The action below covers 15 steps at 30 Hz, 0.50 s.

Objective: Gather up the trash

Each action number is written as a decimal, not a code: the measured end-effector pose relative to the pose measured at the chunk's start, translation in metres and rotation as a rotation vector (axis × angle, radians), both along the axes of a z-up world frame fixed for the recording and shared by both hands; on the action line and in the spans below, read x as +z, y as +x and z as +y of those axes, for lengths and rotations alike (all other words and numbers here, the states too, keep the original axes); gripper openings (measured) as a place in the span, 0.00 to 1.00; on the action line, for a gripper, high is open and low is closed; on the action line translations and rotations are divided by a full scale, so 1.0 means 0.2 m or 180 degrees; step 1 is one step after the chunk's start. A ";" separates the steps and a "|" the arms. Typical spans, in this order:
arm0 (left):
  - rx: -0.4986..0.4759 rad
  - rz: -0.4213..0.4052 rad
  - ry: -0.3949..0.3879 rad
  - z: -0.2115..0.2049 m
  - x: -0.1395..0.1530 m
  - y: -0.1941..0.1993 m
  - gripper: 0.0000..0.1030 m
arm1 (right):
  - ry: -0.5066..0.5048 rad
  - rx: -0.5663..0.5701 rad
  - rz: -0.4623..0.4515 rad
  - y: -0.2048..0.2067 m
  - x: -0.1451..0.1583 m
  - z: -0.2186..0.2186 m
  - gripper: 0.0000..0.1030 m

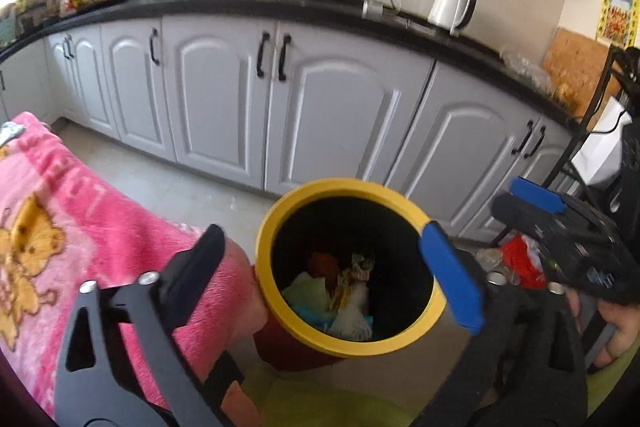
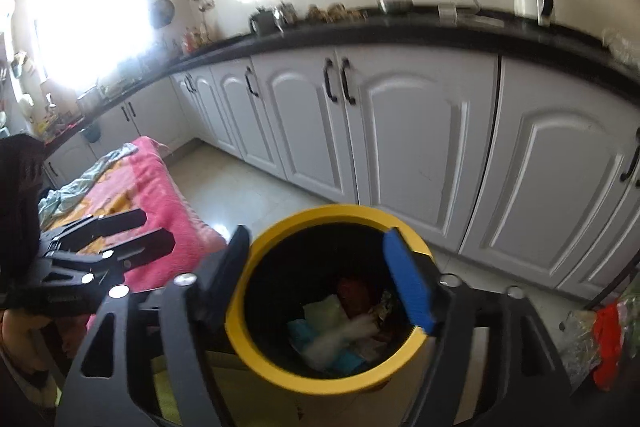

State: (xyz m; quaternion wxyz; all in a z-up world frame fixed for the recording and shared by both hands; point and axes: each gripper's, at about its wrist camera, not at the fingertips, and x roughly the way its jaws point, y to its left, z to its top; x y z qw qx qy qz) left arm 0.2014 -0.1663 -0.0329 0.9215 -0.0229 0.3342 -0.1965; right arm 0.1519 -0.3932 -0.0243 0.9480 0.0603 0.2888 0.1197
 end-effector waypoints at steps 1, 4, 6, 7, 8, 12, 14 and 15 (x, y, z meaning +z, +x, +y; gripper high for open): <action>0.0021 -0.0050 -0.0031 0.03 0.03 -0.04 0.89 | -0.0017 -0.0005 -0.0076 -0.05 0.03 0.02 0.84; 0.0110 -0.0187 -0.0064 0.09 0.09 -0.13 0.89 | -0.0107 -0.0003 -0.0286 -0.20 0.10 0.08 0.92; 0.0188 -0.0256 -0.0063 0.13 0.12 -0.20 0.89 | -0.0197 -0.0040 -0.0425 -0.29 0.13 0.12 0.94; 0.0228 -0.0281 -0.0066 0.16 0.14 -0.24 0.89 | -0.0228 -0.0041 -0.0468 -0.34 0.13 0.15 0.94; 0.0257 -0.0303 -0.0062 0.18 0.15 -0.27 0.89 | -0.0251 -0.0032 -0.0497 -0.38 0.14 0.16 0.94; 0.0467 -0.0396 -0.0037 0.29 0.21 -0.39 0.89 | -0.0337 -0.0035 -0.0566 -0.49 0.15 0.24 0.94; 0.0549 -0.0430 -0.0017 0.33 0.22 -0.44 0.89 | -0.0287 -0.0072 -0.0637 -0.54 0.15 0.27 0.94; 0.0610 -0.0470 0.0008 0.35 0.23 -0.48 0.89 | -0.0271 -0.0101 -0.0666 -0.56 0.16 0.28 0.94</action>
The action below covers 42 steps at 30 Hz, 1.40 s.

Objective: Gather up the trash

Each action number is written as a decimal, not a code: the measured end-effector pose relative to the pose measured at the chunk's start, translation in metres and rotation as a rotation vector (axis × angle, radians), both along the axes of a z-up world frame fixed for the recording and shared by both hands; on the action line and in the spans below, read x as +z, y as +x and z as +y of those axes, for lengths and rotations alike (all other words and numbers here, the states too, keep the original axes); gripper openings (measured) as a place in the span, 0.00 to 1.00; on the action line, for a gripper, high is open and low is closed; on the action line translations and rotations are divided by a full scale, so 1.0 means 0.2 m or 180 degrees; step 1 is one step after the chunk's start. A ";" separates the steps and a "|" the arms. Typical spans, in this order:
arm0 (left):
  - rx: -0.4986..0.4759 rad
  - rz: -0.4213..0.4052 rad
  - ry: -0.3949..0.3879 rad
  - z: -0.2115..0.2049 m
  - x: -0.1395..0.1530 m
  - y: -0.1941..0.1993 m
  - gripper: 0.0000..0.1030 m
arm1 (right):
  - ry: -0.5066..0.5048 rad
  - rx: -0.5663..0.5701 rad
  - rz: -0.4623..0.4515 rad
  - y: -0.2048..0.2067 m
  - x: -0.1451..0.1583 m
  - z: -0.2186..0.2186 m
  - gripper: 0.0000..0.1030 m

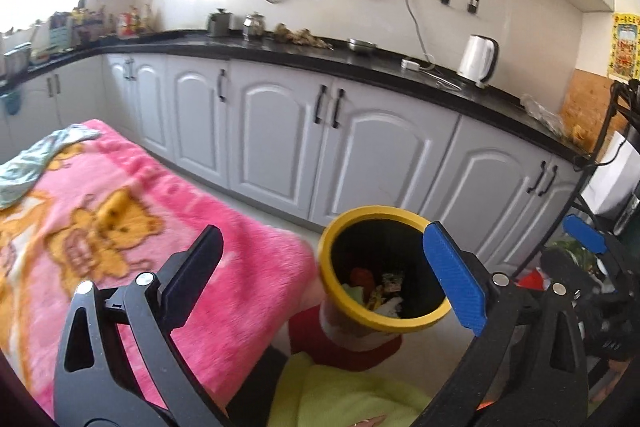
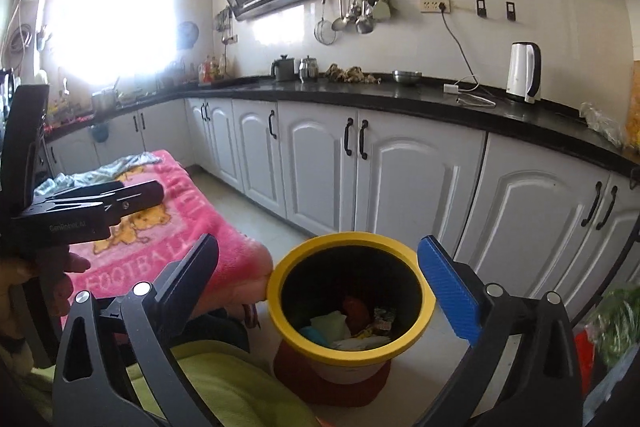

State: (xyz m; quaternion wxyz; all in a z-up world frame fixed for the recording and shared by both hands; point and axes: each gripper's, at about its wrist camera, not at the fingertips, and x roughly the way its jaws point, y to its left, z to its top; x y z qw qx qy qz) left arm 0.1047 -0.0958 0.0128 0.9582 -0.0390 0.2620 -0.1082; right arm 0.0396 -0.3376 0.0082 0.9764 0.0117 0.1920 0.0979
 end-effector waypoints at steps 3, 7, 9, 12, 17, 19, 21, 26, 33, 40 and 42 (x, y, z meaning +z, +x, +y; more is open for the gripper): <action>0.0134 -0.0062 0.0042 0.05 -0.01 -0.10 0.89 | 0.0149 -0.0121 -0.0115 -0.07 0.02 0.01 0.94; 0.0277 -0.0187 0.0074 0.08 -0.05 -0.20 0.89 | 0.0156 -0.0220 -0.0224 -0.14 0.01 0.05 0.94; 0.0316 -0.0261 0.0067 0.09 -0.06 -0.24 0.89 | 0.0105 -0.0274 -0.0260 -0.16 0.00 0.07 0.94; 0.0325 -0.0358 0.0059 0.09 -0.06 -0.28 0.89 | 0.0133 -0.0317 -0.0266 -0.18 -0.03 0.07 0.94; 0.0309 -0.0428 0.0025 0.09 -0.04 -0.30 0.89 | 0.0097 -0.0345 -0.0251 -0.18 -0.05 0.10 0.94; 0.0290 -0.0442 0.0021 0.09 -0.04 -0.30 0.89 | 0.0098 -0.0330 -0.0250 -0.18 -0.05 0.10 0.94; 0.0282 -0.0448 0.0030 0.08 -0.04 -0.30 0.89 | 0.0083 -0.0318 -0.0250 -0.18 -0.05 0.11 0.94; 0.0286 -0.0468 0.0008 0.09 -0.04 -0.30 0.89 | 0.0061 -0.0306 -0.0274 -0.18 -0.04 0.13 0.94; 0.0297 -0.0481 0.0002 0.10 -0.04 -0.31 0.89 | 0.0037 -0.0279 -0.0314 -0.19 -0.05 0.14 0.94; 0.0327 -0.0495 -0.0002 0.10 -0.03 -0.31 0.89 | 0.0030 -0.0272 -0.0321 -0.20 -0.05 0.15 0.94; 0.0323 -0.0491 0.0000 0.10 -0.03 -0.31 0.89 | 0.0029 -0.0270 -0.0319 -0.20 -0.05 0.15 0.94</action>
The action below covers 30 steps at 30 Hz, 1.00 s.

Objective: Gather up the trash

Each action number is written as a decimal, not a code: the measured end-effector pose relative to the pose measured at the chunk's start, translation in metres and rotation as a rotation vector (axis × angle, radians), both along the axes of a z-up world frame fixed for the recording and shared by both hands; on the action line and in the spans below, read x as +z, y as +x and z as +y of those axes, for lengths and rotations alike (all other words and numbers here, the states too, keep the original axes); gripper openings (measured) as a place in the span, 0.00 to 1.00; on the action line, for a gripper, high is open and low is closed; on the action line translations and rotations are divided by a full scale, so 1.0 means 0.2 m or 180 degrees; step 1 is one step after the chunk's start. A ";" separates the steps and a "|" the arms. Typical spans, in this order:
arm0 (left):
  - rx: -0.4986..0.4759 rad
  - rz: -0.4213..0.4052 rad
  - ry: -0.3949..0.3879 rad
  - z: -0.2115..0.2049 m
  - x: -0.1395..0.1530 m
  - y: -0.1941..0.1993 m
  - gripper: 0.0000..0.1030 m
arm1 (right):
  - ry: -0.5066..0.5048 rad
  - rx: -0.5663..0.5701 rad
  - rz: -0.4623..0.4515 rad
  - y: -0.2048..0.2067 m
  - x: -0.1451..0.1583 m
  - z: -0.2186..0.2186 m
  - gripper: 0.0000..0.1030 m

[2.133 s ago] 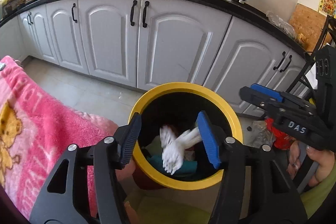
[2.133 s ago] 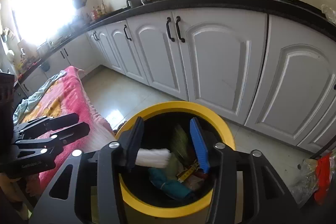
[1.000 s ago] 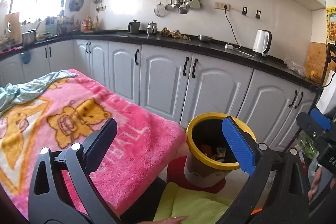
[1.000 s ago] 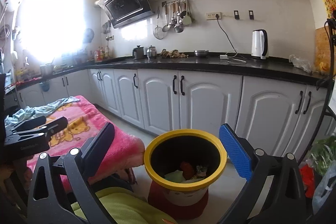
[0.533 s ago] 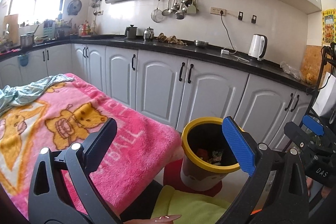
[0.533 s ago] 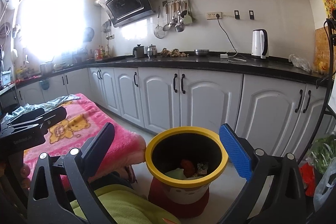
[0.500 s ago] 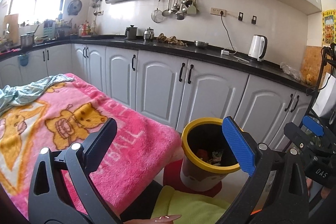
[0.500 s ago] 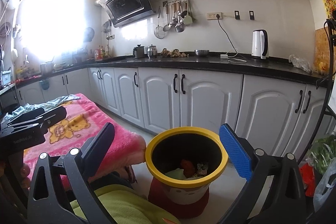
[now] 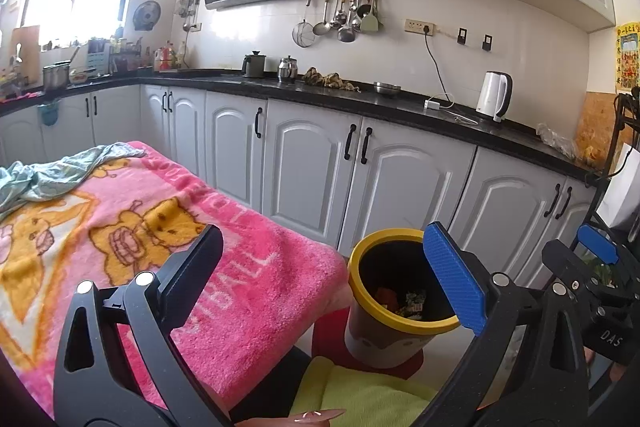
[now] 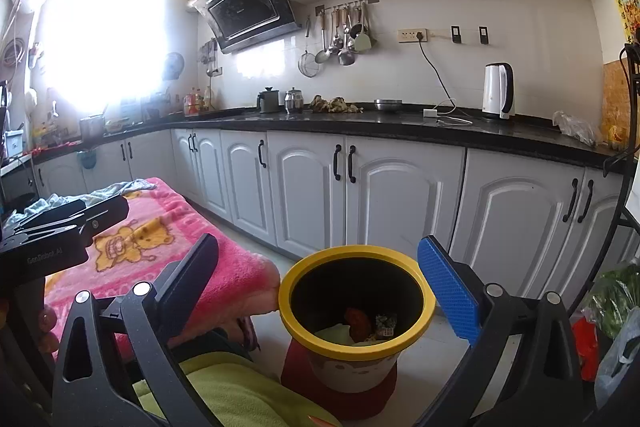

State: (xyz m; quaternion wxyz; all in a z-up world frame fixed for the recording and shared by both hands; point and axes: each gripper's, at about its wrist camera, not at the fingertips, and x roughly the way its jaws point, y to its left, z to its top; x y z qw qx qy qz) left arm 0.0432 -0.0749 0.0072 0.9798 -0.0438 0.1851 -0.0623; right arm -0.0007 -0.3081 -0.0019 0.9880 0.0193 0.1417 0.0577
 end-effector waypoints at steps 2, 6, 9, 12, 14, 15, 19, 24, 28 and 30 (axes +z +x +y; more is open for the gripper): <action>-0.0001 -0.0001 -0.0005 0.00 0.00 0.00 0.89 | 0.0000 -0.0004 -0.0003 0.00 0.00 0.00 0.94; 0.0003 0.0004 -0.0007 0.00 0.00 0.00 0.89 | 0.0000 -0.0002 -0.0001 0.00 0.00 0.00 0.94; 0.0002 -0.0003 -0.0009 0.00 0.00 0.00 0.89 | 0.0000 -0.0003 -0.0003 0.00 0.00 0.00 0.94; 0.0007 -0.0001 -0.0004 0.00 0.00 0.00 0.89 | 0.0000 -0.0001 -0.0004 0.00 0.00 0.00 0.94; 0.0023 -0.0006 0.0004 0.00 0.01 0.01 0.89 | -0.0003 -0.0002 0.0000 0.00 0.00 0.00 0.94; 0.0025 -0.0007 0.0000 0.01 0.01 0.01 0.89 | -0.0001 -0.0002 -0.0003 0.00 0.00 0.00 0.94; 0.0022 -0.0010 0.0002 0.01 0.01 0.01 0.89 | -0.0002 -0.0005 -0.0003 0.00 0.00 0.00 0.94; 0.0031 -0.0020 0.0010 0.00 0.01 0.00 0.89 | -0.0003 -0.0001 -0.0003 0.00 0.00 0.01 0.94; 0.0034 -0.0023 0.0012 0.00 0.01 0.00 0.89 | -0.0006 0.0000 -0.0002 0.00 0.00 0.01 0.94; 0.0034 -0.0024 0.0010 0.00 0.01 0.00 0.89 | -0.0006 -0.0002 -0.0003 0.00 0.00 0.01 0.94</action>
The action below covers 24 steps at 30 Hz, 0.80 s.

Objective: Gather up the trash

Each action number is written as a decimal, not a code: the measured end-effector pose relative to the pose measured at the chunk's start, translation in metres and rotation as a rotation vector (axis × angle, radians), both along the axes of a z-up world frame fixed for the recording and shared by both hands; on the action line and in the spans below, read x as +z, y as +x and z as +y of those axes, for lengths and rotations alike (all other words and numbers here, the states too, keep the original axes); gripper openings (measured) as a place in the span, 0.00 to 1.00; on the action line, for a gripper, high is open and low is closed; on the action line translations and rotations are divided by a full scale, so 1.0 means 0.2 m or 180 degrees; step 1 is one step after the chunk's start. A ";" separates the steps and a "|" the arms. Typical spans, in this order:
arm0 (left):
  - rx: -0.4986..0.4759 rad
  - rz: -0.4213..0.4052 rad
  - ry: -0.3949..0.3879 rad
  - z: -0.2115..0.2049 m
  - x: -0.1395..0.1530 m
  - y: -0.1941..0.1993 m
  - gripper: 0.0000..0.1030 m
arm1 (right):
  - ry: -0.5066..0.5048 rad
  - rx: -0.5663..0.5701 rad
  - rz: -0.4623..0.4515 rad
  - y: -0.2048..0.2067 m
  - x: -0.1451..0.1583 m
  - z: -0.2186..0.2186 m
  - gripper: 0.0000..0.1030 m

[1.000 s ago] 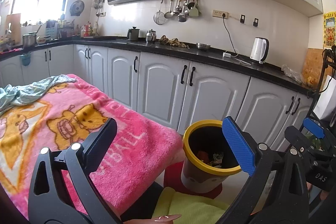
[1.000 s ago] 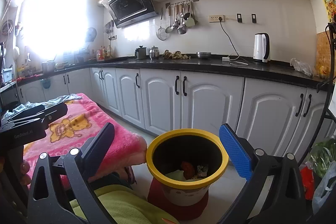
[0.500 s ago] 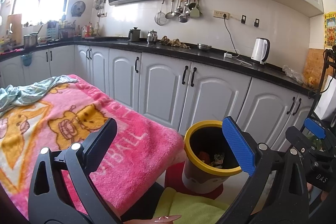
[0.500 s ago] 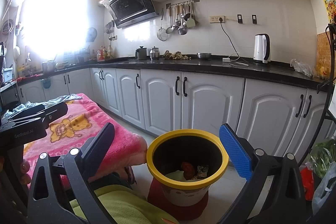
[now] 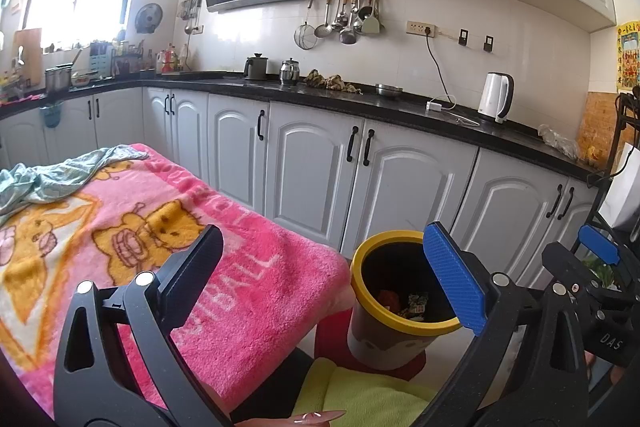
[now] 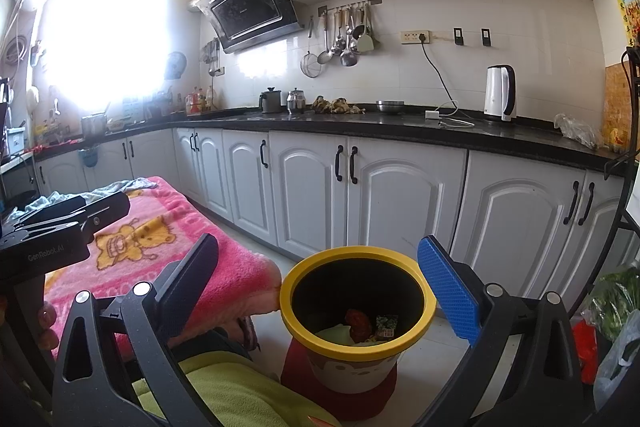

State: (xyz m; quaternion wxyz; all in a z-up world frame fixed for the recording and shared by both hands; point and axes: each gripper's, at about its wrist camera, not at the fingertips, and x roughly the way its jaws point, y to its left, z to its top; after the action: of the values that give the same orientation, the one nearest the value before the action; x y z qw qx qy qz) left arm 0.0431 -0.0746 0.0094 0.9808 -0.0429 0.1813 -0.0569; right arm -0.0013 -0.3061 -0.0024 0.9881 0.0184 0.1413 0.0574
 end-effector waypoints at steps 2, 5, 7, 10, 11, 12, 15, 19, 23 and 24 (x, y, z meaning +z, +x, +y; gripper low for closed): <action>0.0002 0.0000 0.0003 0.00 0.00 0.00 0.89 | 0.0001 -0.0002 0.0002 0.00 0.00 0.00 0.94; 0.0001 0.0001 0.0003 0.00 0.00 0.00 0.89 | 0.0001 0.0000 0.0000 0.00 0.00 0.00 0.94; 0.0001 0.0003 0.0004 0.00 0.00 0.00 0.89 | -0.0001 0.0001 0.0000 0.00 0.00 0.00 0.94; 0.0012 -0.0007 0.0009 0.00 0.00 0.00 0.89 | 0.0000 -0.0001 -0.0002 0.00 0.00 0.00 0.94; 0.0019 -0.0009 0.0014 0.00 0.01 0.00 0.89 | 0.0001 -0.0001 -0.0001 0.00 0.00 0.00 0.94; 0.0026 -0.0015 0.0014 0.00 0.01 0.00 0.89 | 0.0001 -0.0003 -0.0001 0.00 0.00 0.00 0.94; 0.0035 -0.0026 0.0019 0.00 0.01 0.00 0.89 | -0.0002 0.0000 -0.0002 0.00 0.00 0.00 0.94; 0.0031 -0.0020 0.0024 0.00 0.01 0.00 0.89 | -0.0004 0.0003 -0.0002 0.00 0.00 0.00 0.94; 0.0035 -0.0023 0.0023 0.00 0.01 0.00 0.89 | -0.0005 -0.0002 -0.0005 0.00 0.00 0.00 0.94; 0.0037 -0.0020 0.0018 0.00 0.01 0.00 0.89 | -0.0005 -0.0002 -0.0004 0.00 0.00 0.01 0.94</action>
State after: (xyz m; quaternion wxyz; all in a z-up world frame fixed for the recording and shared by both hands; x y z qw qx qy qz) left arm 0.0427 -0.0740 0.0109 0.9818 -0.0410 0.1781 -0.0508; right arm -0.0008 -0.3051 -0.0027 0.9883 0.0177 0.1407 0.0570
